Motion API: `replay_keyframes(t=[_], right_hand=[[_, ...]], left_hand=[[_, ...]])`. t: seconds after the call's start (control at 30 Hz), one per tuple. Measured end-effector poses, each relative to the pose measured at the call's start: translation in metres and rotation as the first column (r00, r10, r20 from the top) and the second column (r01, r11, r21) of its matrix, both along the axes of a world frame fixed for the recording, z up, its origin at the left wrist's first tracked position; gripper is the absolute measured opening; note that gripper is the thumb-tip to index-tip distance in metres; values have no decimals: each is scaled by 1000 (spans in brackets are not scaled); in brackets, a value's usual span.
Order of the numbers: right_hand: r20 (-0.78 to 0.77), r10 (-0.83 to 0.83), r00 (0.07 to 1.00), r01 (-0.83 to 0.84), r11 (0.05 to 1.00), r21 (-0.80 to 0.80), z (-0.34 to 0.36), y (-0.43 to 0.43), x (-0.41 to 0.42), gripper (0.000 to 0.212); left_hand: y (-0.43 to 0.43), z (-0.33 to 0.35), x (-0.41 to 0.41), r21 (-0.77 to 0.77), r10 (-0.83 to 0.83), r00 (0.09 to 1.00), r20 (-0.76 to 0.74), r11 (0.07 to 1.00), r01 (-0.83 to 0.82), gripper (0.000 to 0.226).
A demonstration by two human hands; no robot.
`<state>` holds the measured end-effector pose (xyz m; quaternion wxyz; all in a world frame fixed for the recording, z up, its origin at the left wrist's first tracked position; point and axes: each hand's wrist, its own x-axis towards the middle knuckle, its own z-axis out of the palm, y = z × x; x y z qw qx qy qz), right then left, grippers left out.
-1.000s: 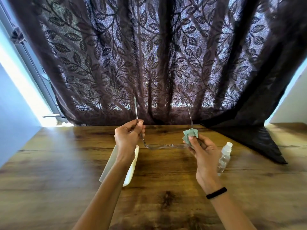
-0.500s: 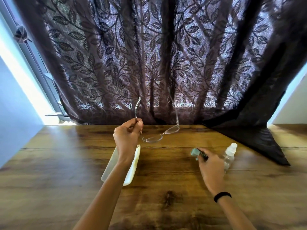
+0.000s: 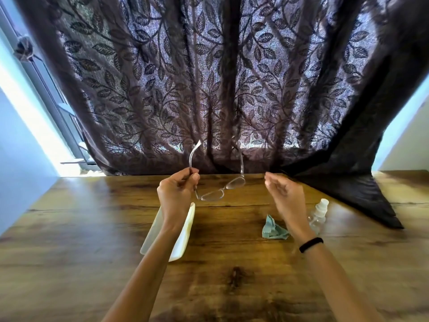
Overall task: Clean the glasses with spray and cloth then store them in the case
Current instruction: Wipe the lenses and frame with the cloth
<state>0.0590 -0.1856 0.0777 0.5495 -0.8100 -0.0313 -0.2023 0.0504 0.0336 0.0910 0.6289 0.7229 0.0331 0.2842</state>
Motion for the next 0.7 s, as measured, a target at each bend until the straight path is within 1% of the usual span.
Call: replay_keyframes(t=[0.1, 0.17, 0.27, 0.37, 0.5, 0.57, 0.7], right_hand=[[-54, 72, 996, -65, 990, 129, 5, -1, 9, 37], [-108, 144, 984, -125, 978, 167, 4, -2, 13, 39], [-163, 221, 962, -181, 957, 225, -2, -3, 16, 40], [-138, 209, 968, -171, 954, 246, -6, -1, 15, 36], [-61, 218, 974, -191, 936, 297, -4, 0, 11, 31], [-14, 202, 979, -190, 941, 280, -2, 1, 9, 31], [86, 155, 984, -165, 979, 120, 1, 3, 6, 28]], left_hand=[[-2, 1, -1, 51, -9, 1000, 20, 999, 8, 12], [-2, 1, -1, 85, -29, 999, 25, 996, 26, 12], [0, 0, -1, 96, -73, 997, 34, 993, 69, 13], [1, -1, 0, 100, -102, 994, 41, 990, 97, 16], [3, -2, 1, 42, -111, 993, 49, 993, 109, 14], [3, -3, 2, 5, -113, 993, 42, 994, 113, 16], [2, -2, 1, -33, -160, 986, 40, 986, 161, 20]])
